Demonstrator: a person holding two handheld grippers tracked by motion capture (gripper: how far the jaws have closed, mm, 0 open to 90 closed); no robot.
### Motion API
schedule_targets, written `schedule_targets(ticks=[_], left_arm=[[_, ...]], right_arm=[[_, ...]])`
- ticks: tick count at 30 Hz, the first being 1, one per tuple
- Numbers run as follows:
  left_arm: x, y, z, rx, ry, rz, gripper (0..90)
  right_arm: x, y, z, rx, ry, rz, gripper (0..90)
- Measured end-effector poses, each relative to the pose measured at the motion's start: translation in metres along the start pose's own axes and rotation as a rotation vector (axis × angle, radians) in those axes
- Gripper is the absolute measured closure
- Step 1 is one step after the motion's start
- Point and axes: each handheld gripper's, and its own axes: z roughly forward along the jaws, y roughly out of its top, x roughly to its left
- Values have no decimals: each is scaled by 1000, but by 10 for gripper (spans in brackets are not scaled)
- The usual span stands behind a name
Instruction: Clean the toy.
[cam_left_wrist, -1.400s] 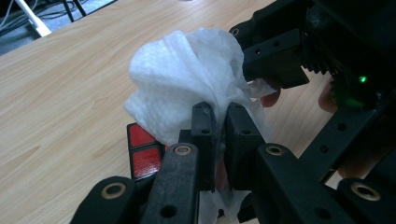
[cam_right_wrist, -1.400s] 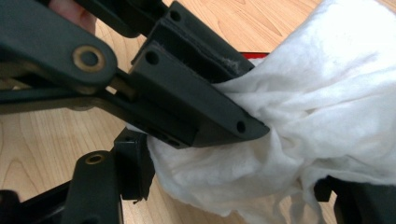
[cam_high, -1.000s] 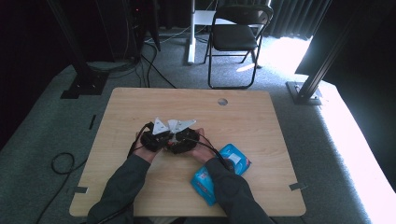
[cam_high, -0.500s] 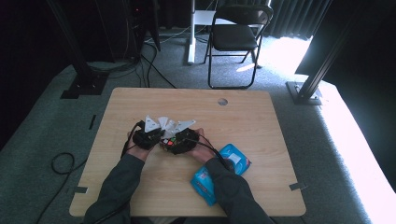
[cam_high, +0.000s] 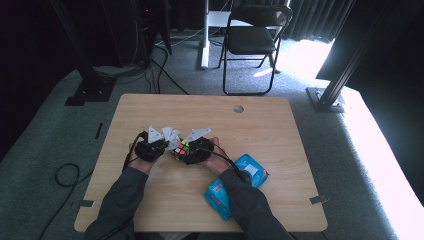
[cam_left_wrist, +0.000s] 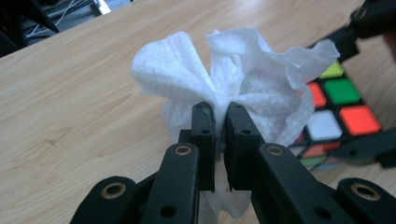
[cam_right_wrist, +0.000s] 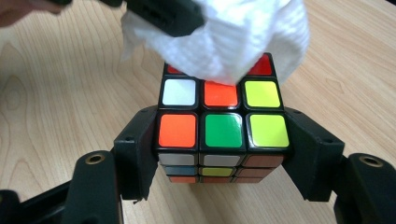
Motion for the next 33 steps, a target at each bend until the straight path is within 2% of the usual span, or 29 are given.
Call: schedule_targets(ticks=[8,17,19,22,28,33], left_arm=[[-2,-4,5,12,-17,11,837],[-6,-10,10,16,-36,18,837],[-8,-12,13,31,-33,31,837],[-8,-16,16,40,-38,25,837],[-8,-20,19,69,-36,43,837],[-9,-21,20,68,-33,41,837]], right_arm=[[0,0,-1,-10,1,-6,342],[-1,0,-2,-26,-10,7,343],[-1,0,-3,-29,-8,7,343],[-1,0,-3,-27,-16,4,342],[-2,0,-4,-41,-19,11,343],[-2,0,-4,-41,-14,13,343]])
